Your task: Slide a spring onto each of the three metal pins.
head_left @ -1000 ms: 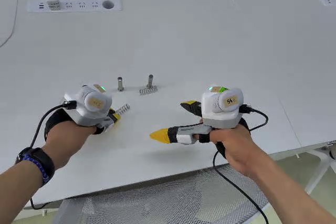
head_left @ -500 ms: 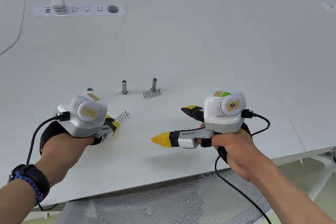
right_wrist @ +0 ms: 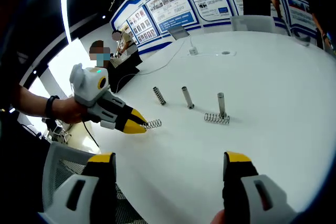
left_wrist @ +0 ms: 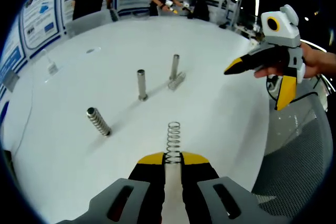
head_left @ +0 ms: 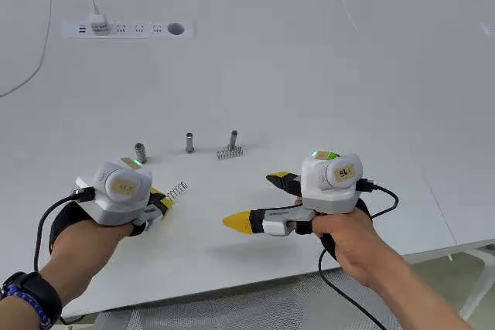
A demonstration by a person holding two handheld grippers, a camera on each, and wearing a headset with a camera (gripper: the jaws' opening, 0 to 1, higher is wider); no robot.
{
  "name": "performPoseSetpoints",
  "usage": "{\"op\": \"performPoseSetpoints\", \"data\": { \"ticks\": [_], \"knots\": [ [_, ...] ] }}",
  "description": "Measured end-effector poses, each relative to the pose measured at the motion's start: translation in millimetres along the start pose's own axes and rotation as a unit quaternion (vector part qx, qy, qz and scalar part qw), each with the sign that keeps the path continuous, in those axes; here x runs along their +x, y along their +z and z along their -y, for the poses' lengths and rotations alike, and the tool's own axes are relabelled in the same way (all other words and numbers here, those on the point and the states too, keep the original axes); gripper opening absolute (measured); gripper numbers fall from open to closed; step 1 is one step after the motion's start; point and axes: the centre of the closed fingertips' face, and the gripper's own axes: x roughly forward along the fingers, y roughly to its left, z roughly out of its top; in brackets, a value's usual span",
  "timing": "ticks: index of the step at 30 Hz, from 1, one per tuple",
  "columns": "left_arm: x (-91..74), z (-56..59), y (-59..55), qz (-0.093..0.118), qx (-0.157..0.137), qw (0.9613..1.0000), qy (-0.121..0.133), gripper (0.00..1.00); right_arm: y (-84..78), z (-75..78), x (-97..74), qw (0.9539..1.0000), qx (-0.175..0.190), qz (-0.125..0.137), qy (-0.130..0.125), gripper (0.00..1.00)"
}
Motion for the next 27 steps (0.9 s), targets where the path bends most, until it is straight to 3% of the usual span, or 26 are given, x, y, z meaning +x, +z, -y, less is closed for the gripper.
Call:
{"op": "performPoseSetpoints", "data": {
  "ticks": [13, 27],
  "knots": [
    [-14.1, 6.2, -1.0, 0.007, 0.004, 1.0, -0.003, 0.1, 9.4, -5.6, 7.5, 0.9998, 0.006, 0.008, 0.018, 0.82],
    [-35.1, 18.9, 20.7, 0.025, 0.017, 0.9995, -0.013, 0.1, 23.9, -16.4, 17.1, 0.9985, 0.019, 0.017, 0.048, 0.76]
  ]
}}
